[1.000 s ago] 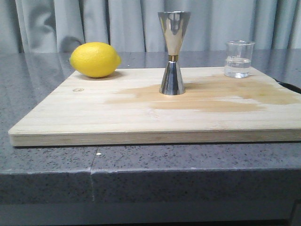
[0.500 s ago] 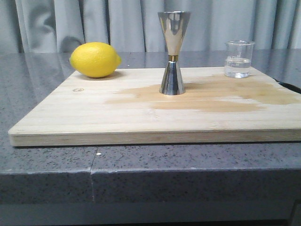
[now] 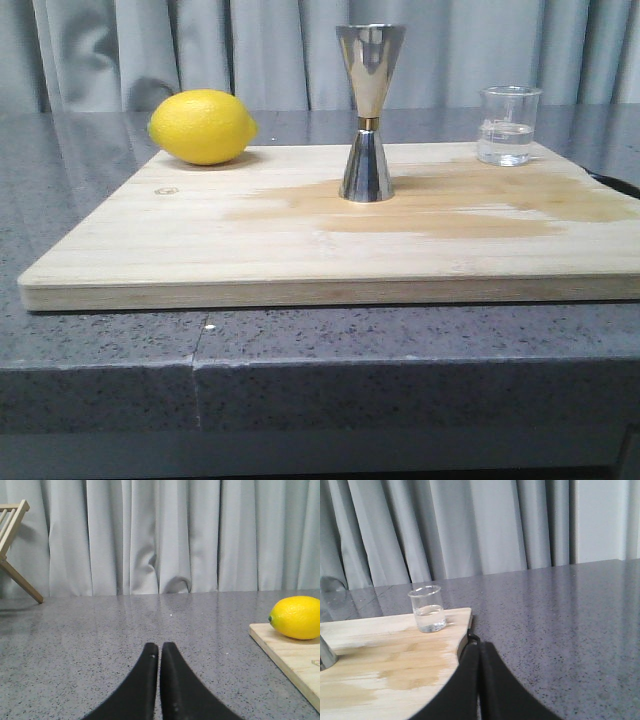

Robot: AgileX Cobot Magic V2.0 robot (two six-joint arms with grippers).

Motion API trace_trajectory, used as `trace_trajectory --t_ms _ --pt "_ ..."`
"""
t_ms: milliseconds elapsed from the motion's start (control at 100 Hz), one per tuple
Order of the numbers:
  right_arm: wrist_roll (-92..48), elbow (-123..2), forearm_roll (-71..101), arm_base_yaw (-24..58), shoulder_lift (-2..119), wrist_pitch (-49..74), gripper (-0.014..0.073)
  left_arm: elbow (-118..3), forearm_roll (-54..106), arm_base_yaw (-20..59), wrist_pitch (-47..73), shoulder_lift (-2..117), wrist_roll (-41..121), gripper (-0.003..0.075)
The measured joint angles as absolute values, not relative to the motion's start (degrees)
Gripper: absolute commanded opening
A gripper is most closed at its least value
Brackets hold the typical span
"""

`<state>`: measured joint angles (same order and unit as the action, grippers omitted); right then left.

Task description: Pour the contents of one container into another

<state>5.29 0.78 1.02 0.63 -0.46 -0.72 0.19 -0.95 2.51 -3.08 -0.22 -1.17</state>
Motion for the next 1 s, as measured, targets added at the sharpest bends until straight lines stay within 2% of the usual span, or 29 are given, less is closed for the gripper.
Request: trace_trajectory --t_ms 590,810,1000 --pt "5.3 0.5 1.4 0.6 -0.5 -0.8 -0.0075 0.0 -0.6 2.5 -2.3 -0.2 -1.5 -0.0019" --pt "5.3 -11.1 1.6 0.6 -0.2 12.7 -0.0075 -10.4 -0.5 2.5 10.1 0.4 -1.7 -0.0019" --pt "2.6 -24.7 1.7 0.6 6.9 25.1 -0.0075 -24.1 -0.5 2.5 19.7 10.0 -1.8 -0.0019"
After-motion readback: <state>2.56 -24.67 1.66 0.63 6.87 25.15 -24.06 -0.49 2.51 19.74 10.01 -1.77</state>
